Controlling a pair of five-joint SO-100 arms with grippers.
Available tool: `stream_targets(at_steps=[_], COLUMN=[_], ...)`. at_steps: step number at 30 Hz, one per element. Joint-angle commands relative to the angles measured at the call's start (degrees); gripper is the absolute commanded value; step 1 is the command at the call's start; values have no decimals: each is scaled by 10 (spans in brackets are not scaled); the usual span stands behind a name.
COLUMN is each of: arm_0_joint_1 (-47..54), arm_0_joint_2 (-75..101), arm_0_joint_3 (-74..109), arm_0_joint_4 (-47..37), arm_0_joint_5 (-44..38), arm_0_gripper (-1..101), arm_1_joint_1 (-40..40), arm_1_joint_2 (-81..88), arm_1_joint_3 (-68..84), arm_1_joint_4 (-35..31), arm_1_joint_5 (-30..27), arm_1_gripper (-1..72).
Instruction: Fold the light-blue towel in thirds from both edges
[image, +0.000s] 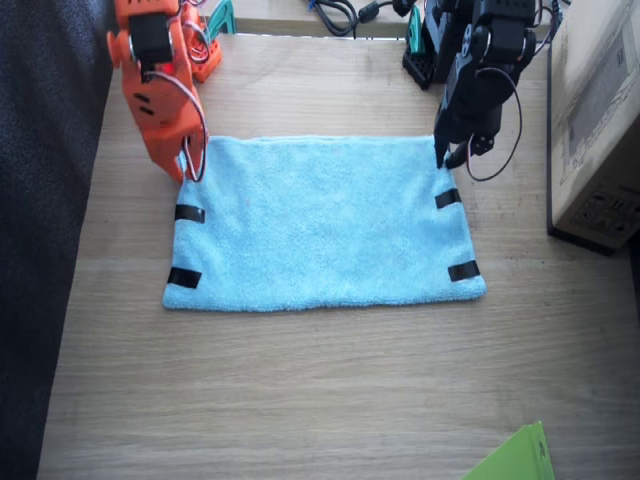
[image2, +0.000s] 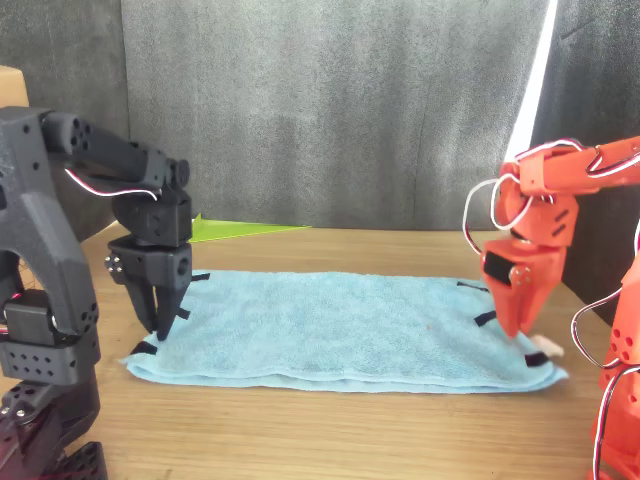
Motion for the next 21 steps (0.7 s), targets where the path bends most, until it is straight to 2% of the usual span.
stream_targets(at_steps=[1, 21], arm_0_joint_1=[-3, -13], arm_0_joint_2=[28, 20], arm_0_joint_3=[-13, -18], arm_0_joint_4=[13, 15], arm_0_joint_5=[4, 5], arm_0_gripper=[-2, -2], arm_1_joint_1=[23, 139], arm_1_joint_2=[32, -67], arm_1_joint_3=[-37, -337], arm_1_joint_4=[29, 214], arm_1_joint_5=[12, 32], arm_1_gripper=[1, 1])
